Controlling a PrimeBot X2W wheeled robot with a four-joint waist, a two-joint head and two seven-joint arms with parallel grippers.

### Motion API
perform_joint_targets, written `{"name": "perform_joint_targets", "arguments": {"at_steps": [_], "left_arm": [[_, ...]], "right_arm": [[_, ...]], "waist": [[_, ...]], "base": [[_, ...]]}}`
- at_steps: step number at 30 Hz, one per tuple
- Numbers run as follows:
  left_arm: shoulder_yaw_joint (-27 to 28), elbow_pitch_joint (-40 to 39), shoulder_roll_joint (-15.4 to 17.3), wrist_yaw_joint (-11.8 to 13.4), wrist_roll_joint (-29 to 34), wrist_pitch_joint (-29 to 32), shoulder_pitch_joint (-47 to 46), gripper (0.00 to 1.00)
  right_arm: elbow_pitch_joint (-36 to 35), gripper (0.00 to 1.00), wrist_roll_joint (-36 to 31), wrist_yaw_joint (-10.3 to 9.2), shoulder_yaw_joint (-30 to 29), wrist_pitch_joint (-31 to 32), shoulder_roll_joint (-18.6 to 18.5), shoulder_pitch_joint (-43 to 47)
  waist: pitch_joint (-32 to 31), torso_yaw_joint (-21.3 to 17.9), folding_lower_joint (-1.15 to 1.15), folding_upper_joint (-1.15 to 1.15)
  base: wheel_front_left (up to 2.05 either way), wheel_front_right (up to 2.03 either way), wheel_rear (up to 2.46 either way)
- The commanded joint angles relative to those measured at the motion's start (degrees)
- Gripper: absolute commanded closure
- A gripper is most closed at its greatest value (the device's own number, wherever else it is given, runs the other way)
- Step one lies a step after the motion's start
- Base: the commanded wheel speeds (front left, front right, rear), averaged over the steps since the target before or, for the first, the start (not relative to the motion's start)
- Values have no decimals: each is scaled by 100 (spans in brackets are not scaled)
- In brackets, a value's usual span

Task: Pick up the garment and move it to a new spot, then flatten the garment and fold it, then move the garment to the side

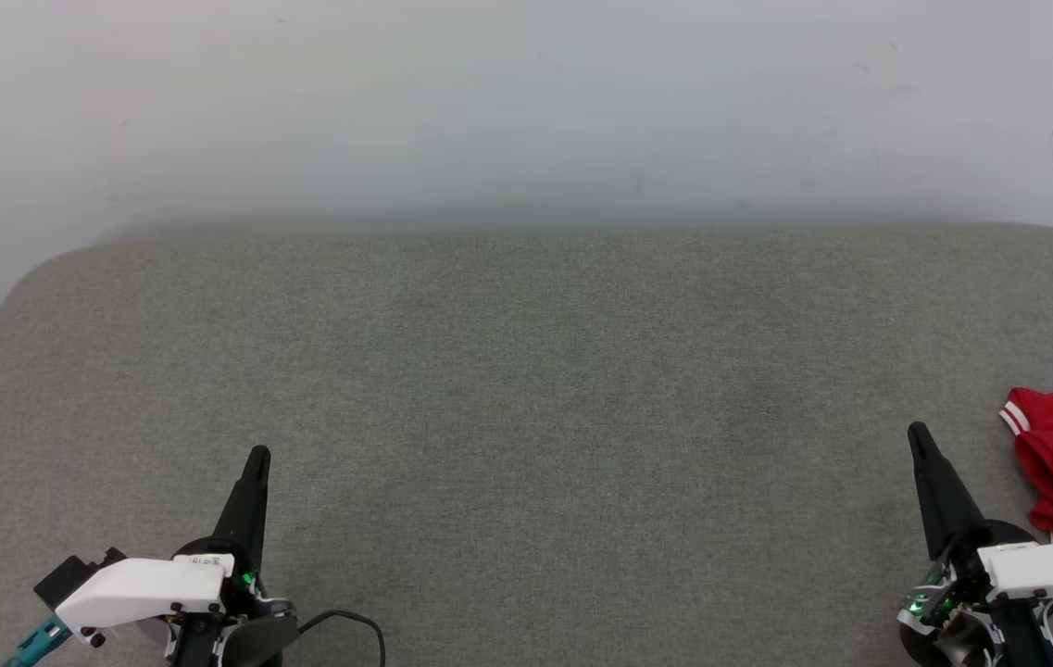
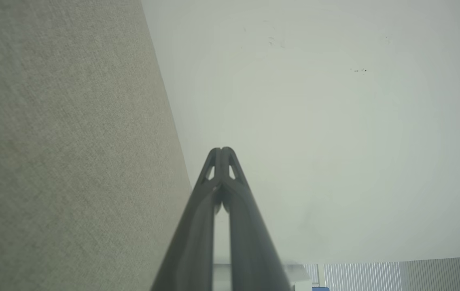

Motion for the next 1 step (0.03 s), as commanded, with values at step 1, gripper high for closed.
{"name": "perform_joint_targets", "arguments": {"at_steps": [1], "left_arm": [[29,-1,-14,-33,-110,41,-90,100]], "right_arm": [[26,100,124,0,-9,8,-14,-109]], "waist": [[4,-1,0,0]], "base": [[0,0,0]]}}
